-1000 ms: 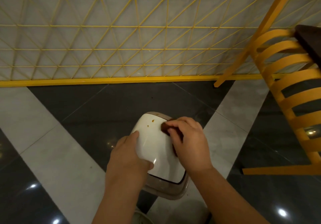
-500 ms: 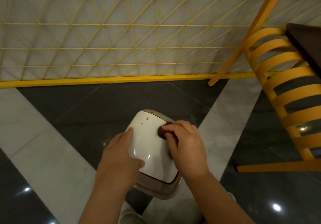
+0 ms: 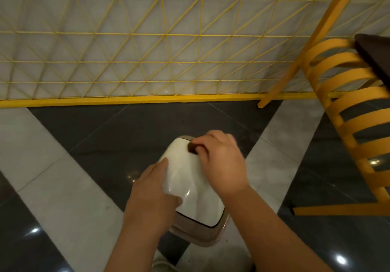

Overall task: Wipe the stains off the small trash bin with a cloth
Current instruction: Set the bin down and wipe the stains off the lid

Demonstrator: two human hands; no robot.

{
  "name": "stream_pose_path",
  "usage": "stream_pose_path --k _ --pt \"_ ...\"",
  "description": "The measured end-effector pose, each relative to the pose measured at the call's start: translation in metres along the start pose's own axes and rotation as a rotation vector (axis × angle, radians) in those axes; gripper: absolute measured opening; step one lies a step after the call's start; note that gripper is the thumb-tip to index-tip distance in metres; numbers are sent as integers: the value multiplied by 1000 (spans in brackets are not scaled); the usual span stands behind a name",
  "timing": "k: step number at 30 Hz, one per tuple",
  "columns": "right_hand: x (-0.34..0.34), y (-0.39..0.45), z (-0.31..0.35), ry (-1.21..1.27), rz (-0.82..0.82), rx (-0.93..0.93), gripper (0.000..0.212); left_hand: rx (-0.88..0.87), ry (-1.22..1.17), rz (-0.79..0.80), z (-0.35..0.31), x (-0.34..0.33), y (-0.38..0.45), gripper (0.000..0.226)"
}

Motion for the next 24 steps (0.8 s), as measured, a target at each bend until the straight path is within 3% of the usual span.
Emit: stream_pose_path --k 3,7,10,12,15,19,21,24 --pt "8 -25 -9 -23 -3 -42 19 -9 21 13 -2 1 0 90" --pt "-14 -49 30 -45 174 218 38 -50 38 -21 -1 -1 2 83" --pt "-19 -19 40 -83 122 282 24 -79 16 -41 -2 0 3 77" --pt "-9 6 28 -99 21 169 15 -70 -39 -7 0 -1 3 82" --pt "-1 22 -8 28 24 -94 16 -39 -42 6 -2 0 0 91" --pt "2 5 -48 141 82 -326 17 148 54 -174 11 18 -3 117" --pt "4 -9 -58 166 89 -380 16 243 17 -192 18 21 -7 111" --pt "13 -33 -63 221 88 -432 15 219 -66 -151 16 13 -9 85"
Point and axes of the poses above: each hand's wrist, its own y-axis towards the middle knuckle, its own x-axis out of the back of the hand, z = x × y, the point moved 5 cm from there along y, towards the middle knuckle, and after that the axes turned 6 degrees about -z, right-handed, at the moved point
